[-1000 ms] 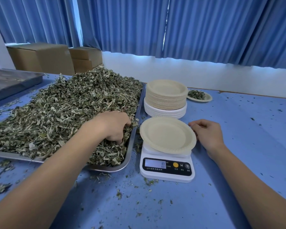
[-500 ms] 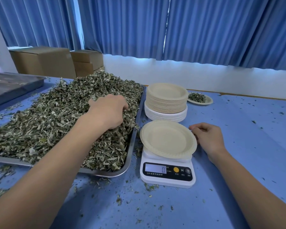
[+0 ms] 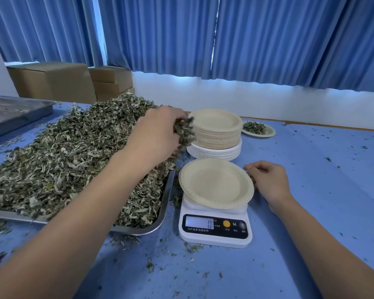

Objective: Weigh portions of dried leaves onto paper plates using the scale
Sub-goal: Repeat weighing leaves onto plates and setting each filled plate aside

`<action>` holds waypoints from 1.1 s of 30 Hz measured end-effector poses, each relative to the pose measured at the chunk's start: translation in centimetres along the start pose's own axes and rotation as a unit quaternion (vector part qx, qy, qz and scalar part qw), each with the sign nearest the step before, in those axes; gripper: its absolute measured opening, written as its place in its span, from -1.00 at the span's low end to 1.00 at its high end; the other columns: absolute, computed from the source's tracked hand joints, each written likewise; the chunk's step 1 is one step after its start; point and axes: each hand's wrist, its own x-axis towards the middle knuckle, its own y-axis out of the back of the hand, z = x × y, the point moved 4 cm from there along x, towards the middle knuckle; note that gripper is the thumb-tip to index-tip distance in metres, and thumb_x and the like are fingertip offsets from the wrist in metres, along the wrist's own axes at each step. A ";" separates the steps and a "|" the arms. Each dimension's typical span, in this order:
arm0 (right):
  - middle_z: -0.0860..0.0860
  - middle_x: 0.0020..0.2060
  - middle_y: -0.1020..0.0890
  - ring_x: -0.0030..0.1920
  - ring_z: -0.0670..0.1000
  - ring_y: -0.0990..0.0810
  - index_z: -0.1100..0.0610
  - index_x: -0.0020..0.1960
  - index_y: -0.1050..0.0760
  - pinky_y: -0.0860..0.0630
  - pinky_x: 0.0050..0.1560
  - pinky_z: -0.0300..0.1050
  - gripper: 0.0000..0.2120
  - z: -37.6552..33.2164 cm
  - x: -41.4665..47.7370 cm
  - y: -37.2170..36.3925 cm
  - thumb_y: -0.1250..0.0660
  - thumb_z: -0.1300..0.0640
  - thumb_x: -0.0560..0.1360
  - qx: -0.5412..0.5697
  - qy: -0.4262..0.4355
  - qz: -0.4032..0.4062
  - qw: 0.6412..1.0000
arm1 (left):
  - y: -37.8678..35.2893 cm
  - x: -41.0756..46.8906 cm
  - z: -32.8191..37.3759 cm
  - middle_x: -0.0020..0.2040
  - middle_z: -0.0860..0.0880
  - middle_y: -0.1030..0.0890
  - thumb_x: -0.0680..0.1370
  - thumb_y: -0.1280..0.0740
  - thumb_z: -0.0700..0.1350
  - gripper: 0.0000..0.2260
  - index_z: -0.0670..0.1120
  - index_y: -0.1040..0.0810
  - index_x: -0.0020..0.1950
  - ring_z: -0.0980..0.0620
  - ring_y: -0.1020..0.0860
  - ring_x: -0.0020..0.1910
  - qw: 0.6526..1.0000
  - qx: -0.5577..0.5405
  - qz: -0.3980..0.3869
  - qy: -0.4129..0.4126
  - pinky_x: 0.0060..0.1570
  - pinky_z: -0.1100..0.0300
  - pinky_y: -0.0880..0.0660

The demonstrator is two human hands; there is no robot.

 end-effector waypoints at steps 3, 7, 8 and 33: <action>0.01 -0.35 -0.71 -0.40 -0.11 -0.62 0.09 -0.16 -0.69 -0.55 -0.22 -0.11 -0.82 0.0 0.0 0.0 -0.37 0.25 0.55 0.002 0.001 0.000 1.000 | -1.9 -0.4 1.6 0.24 0.03 -0.63 0.49 -0.38 -0.32 -0.53 0.09 -0.58 0.33 0.02 -0.56 0.22 0.994 -0.089 -0.053 -0.045 0.25 0.29 -0.33; 0.02 -0.33 -0.72 -0.37 -0.08 -0.63 0.08 -0.16 -0.70 -0.56 -0.21 -0.09 -0.81 0.1 0.1 -0.1 -0.37 0.25 0.56 0.002 -0.001 0.001 1.000 | -5.4 -0.8 2.1 0.28 0.05 -0.61 0.51 -0.50 -0.13 -0.59 0.07 -0.58 0.34 0.04 -0.54 0.28 0.978 -0.109 -0.168 -0.067 0.28 0.28 -0.36; 0.02 -0.33 -0.72 -0.36 -0.07 -0.64 0.08 -0.16 -0.70 -0.56 -0.20 -0.08 -0.81 0.1 0.1 -0.1 -0.37 0.25 0.56 0.002 -0.001 0.001 1.000 | -6.0 -0.7 1.8 0.27 0.04 -0.61 0.49 -0.53 -0.08 -0.58 0.06 -0.58 0.33 0.04 -0.56 0.26 0.971 -0.125 -0.195 -0.059 0.31 0.20 -0.41; 0.02 -0.28 -0.74 -0.24 0.04 -0.69 0.12 -0.13 -0.70 -0.65 -0.11 -0.05 -0.85 -0.1 -0.3 -0.2 -0.39 0.25 0.55 -0.005 0.000 0.004 1.000 | -5.3 -0.9 -6.5 0.21 -0.04 -0.60 0.49 -0.52 -0.02 -0.63 0.11 -0.60 0.29 -0.08 -0.56 0.06 0.969 0.099 -0.217 0.071 0.20 -0.09 -0.54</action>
